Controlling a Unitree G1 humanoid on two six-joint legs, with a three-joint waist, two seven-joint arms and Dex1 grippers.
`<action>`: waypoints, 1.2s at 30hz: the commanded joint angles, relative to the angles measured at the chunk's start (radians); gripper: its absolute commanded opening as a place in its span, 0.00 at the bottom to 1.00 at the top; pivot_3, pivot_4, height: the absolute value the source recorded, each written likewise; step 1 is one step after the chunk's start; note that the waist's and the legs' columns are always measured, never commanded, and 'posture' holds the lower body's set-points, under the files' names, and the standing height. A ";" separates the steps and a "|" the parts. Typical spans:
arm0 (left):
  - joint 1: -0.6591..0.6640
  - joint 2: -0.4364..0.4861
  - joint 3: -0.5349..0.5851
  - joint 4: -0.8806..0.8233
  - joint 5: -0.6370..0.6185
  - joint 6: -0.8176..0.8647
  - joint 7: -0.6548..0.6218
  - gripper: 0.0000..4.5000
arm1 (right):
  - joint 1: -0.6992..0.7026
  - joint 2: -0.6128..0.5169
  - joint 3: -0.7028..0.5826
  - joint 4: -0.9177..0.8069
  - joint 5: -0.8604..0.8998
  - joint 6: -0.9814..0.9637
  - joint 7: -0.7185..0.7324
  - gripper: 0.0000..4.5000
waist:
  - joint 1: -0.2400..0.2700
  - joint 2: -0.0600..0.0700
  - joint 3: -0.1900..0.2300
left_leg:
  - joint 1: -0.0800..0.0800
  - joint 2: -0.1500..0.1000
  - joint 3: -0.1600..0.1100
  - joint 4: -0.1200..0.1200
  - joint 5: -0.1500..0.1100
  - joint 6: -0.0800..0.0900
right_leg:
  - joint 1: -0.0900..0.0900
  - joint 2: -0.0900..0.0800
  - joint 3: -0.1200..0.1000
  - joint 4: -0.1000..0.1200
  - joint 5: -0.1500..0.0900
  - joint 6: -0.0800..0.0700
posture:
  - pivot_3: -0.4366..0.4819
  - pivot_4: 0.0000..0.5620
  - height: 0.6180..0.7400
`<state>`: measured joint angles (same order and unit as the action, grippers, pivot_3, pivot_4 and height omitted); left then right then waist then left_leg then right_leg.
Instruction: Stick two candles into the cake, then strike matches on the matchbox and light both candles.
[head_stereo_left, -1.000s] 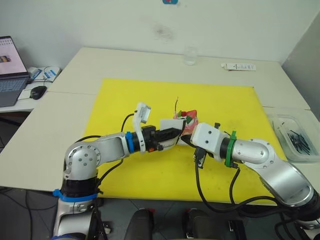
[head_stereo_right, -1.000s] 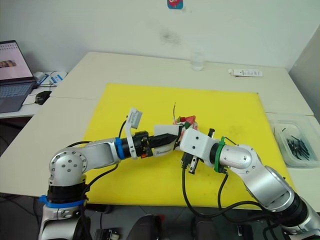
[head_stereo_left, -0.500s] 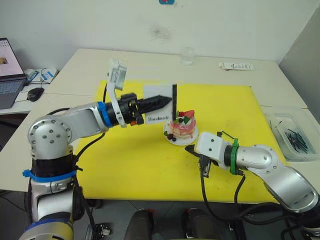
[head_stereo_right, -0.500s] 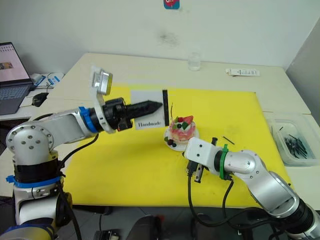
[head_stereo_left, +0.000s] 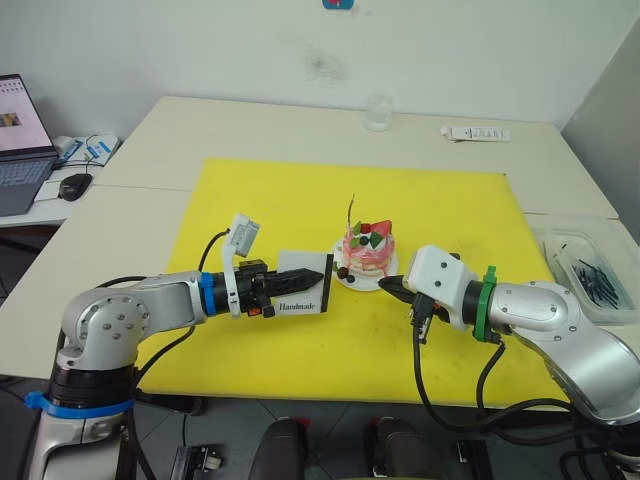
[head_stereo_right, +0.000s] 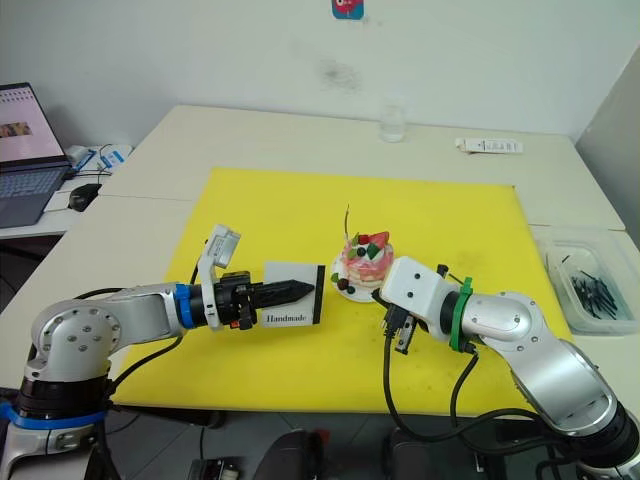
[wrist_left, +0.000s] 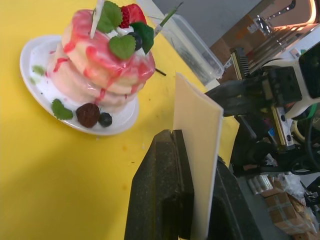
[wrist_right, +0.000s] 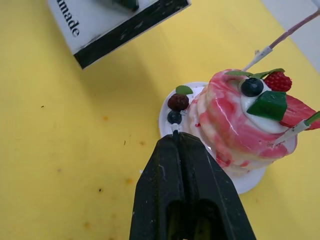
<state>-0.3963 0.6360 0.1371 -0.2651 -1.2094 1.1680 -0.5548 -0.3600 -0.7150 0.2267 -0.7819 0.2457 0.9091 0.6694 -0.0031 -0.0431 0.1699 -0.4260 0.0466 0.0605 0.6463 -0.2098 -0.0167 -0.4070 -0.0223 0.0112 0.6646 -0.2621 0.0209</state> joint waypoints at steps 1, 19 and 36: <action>-0.009 -0.052 -0.007 -0.038 -0.012 -0.017 0.026 0.00 | 0.012 0.022 -0.063 -0.050 0.030 -0.005 -0.022 0.01 | 0.001 0.000 0.000 | 0.000 0.000 0.000 0.000 0.000 0.000 | 0.000 0.000 0.000 0.000 0.000 0.000 | 0.48 0.27 0.89; -0.096 -0.161 -0.051 0.044 -0.114 0.108 0.126 0.00 | 0.191 -0.045 -0.064 -0.052 -0.118 -0.444 0.010 0.01 | 0.001 0.000 0.000 | 0.000 -0.001 -0.001 0.001 0.000 0.000 | 0.000 0.002 0.000 0.000 -0.001 0.002 | 0.48 0.27 0.89; -0.128 -0.207 -0.051 0.092 -0.127 0.153 0.167 0.00 | 0.251 -0.068 -0.032 -0.016 -0.237 -0.598 0.058 0.01 | 0.001 0.000 0.000 | 0.000 0.000 -0.001 0.001 0.000 0.000 | 0.001 0.002 0.000 0.001 -0.001 0.002 | 0.48 0.27 0.89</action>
<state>-0.5058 0.4347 0.0723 -0.1591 -1.3119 1.3203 -0.3833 -0.1056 -0.7822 0.1931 -0.7845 0.0195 0.3321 0.7203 -0.0020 -0.0432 0.1698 -0.4259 0.0462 0.0597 0.6471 -0.2097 -0.0167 -0.4064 -0.0208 0.0111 0.6654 -0.2630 0.0231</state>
